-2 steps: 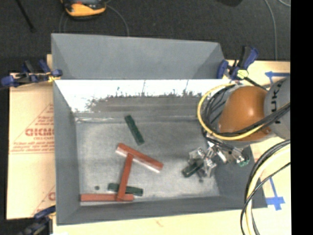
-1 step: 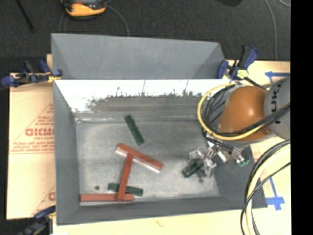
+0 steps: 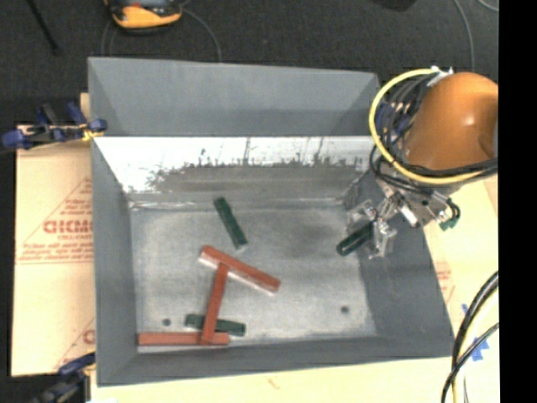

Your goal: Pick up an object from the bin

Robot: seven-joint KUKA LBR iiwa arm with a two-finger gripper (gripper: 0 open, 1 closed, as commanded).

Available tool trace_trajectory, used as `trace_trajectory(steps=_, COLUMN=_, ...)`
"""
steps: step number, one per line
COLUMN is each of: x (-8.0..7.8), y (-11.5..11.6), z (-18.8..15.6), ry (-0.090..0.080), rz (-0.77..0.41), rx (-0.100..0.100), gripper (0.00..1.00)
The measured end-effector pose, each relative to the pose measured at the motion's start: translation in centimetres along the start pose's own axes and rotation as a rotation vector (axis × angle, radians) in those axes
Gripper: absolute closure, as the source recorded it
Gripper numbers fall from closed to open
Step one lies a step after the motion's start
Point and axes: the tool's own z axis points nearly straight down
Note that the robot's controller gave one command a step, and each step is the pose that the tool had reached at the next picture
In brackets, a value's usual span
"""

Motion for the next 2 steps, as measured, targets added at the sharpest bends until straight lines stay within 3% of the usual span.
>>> trace_trajectory(steps=1, x=0.0, y=0.0, z=0.0, ry=0.0, rz=0.001, rx=0.0, gripper=1.0)
trace_trajectory(steps=2, x=-0.5, y=0.0, z=-7.9, ry=0.0, rz=0.011, rx=0.0, gripper=1.0)
